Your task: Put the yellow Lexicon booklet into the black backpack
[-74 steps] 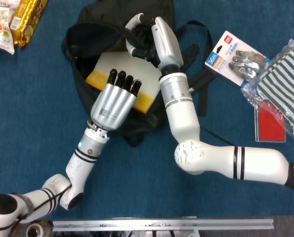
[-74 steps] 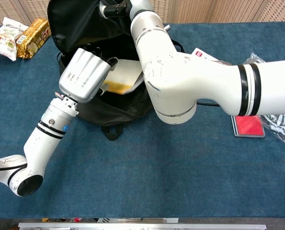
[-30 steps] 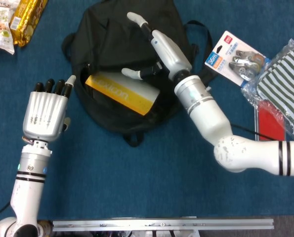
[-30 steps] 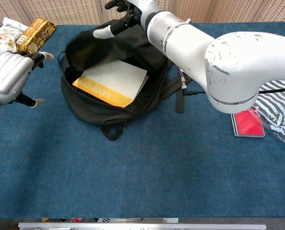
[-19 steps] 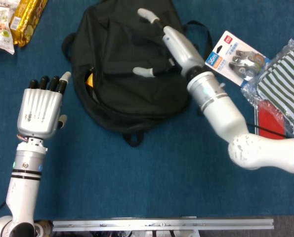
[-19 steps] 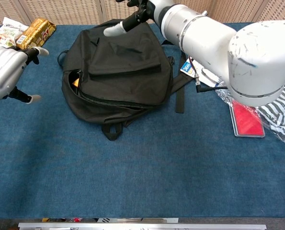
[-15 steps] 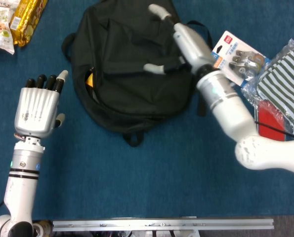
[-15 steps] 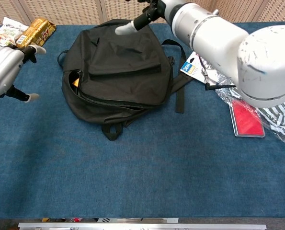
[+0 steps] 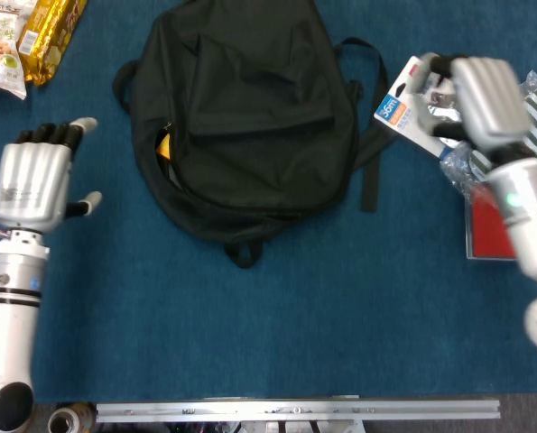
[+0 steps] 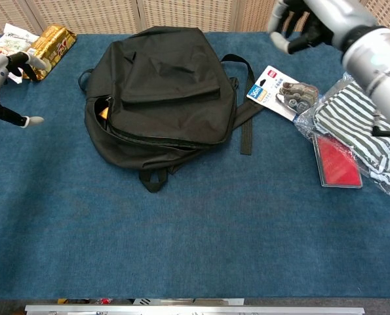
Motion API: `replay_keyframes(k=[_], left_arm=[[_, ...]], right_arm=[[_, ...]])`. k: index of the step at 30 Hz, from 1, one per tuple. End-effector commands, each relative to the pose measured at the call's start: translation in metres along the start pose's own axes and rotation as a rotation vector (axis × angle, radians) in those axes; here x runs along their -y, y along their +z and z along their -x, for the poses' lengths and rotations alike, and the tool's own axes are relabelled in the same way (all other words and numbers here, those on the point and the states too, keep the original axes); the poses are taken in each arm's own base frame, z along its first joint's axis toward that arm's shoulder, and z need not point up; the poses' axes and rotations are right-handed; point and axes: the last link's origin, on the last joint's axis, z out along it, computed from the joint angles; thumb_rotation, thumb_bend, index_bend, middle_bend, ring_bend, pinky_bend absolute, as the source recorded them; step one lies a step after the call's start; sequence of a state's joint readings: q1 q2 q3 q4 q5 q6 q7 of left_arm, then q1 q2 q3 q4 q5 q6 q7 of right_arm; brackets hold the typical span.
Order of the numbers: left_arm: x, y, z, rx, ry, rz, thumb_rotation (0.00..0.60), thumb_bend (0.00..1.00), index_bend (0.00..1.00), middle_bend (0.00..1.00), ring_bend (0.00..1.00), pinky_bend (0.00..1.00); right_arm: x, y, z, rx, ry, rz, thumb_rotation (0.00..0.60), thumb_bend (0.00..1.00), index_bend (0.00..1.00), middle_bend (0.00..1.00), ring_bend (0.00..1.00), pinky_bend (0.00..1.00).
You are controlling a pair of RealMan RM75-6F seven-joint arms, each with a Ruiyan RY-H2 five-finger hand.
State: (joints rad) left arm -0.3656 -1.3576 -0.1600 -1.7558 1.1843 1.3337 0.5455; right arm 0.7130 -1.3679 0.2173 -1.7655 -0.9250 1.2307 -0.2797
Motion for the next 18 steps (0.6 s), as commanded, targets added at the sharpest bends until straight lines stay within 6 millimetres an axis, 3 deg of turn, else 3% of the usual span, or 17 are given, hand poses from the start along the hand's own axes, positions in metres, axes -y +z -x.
replay_keyframes(k=[1, 10, 18], left_arm=[[0.018, -0.002, -0.004, -0.028, -0.012, -0.031, 0.6, 0.11, 0.25, 0.35, 0.3, 0.35], [0.055, -0.02, -0.011, -0.078, -0.057, -0.088, 0.6, 0.11, 0.26, 0.35, 0.3, 0.35], [0.074, -0.046, -0.017, -0.088, -0.093, -0.11, 0.6, 0.11, 0.26, 0.36, 0.3, 0.35]], right_arm=[[-0.038, -0.027, -0.008, -0.003, -0.099, 0.042, 0.6, 0.4, 0.56, 0.56, 0.48, 0.56], [-0.099, -0.086, -0.02, 0.007, -0.161, 0.142, 0.6, 0.4, 0.56, 0.56, 0.48, 0.56], [-0.121, -0.119, -0.029, -0.044, -0.187, 0.179, 0.6, 0.39, 0.56, 0.56, 0.47, 0.56]])
